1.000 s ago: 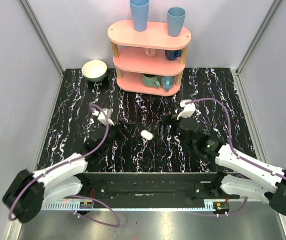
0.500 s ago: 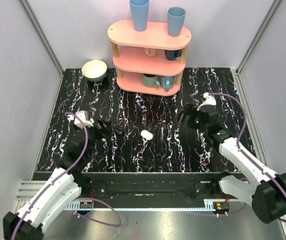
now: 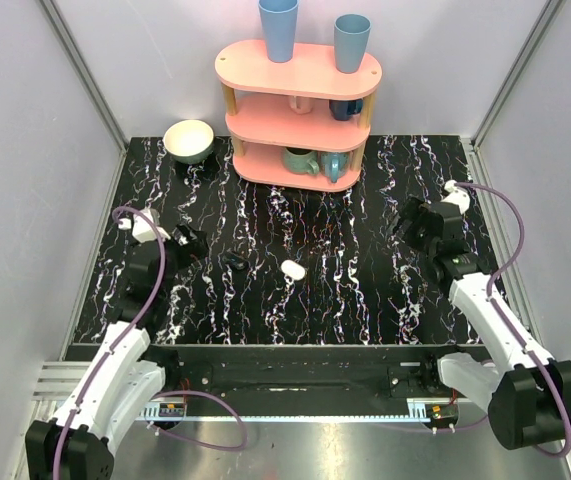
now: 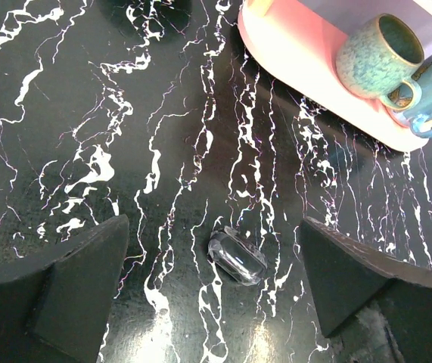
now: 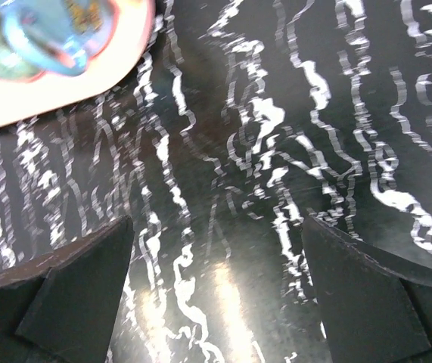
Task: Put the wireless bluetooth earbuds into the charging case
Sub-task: Reset both arms
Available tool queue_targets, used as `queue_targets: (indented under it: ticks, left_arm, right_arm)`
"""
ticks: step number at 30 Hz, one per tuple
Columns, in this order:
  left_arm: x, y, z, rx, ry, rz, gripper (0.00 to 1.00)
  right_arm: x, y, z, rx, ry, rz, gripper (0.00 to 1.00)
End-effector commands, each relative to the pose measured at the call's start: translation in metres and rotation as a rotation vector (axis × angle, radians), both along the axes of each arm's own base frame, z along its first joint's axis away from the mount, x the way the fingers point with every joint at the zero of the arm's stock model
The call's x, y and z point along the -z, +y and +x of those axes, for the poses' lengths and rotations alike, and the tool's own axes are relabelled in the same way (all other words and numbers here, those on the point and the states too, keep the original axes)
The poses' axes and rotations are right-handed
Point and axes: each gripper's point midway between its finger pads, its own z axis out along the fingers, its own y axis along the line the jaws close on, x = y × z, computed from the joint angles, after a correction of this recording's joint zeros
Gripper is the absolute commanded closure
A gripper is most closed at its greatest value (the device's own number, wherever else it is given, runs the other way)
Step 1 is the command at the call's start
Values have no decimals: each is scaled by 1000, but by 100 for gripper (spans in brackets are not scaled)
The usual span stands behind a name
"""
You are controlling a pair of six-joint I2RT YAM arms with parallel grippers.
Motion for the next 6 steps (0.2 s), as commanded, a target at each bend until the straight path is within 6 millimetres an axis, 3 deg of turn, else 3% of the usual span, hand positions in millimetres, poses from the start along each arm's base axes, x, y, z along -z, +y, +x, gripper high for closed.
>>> queue_targets:
  ticks: [1,2,4,5,6]
  left_arm:
    - [-26,8,3,-59,-82,-32,1]
    - [-24,10,2,-68,-81,-32,1]
    - [-28,17,2,-119,-128,-45,1]
    - [-28,16,1,-118,-135,-35,1]
    - [-26,19,0,-131,-138,-18,1]
  right_arm:
    - [-2,-51,5,228,-48,-162,0]
    - [-6,-56,10,250,-90,-175,0]
    - [4,-76,8,335,-110,-248,0]
    - [-8,-80,17,367,-201,-252,0]
    - [5,-89,13,378,-187,-320,0]
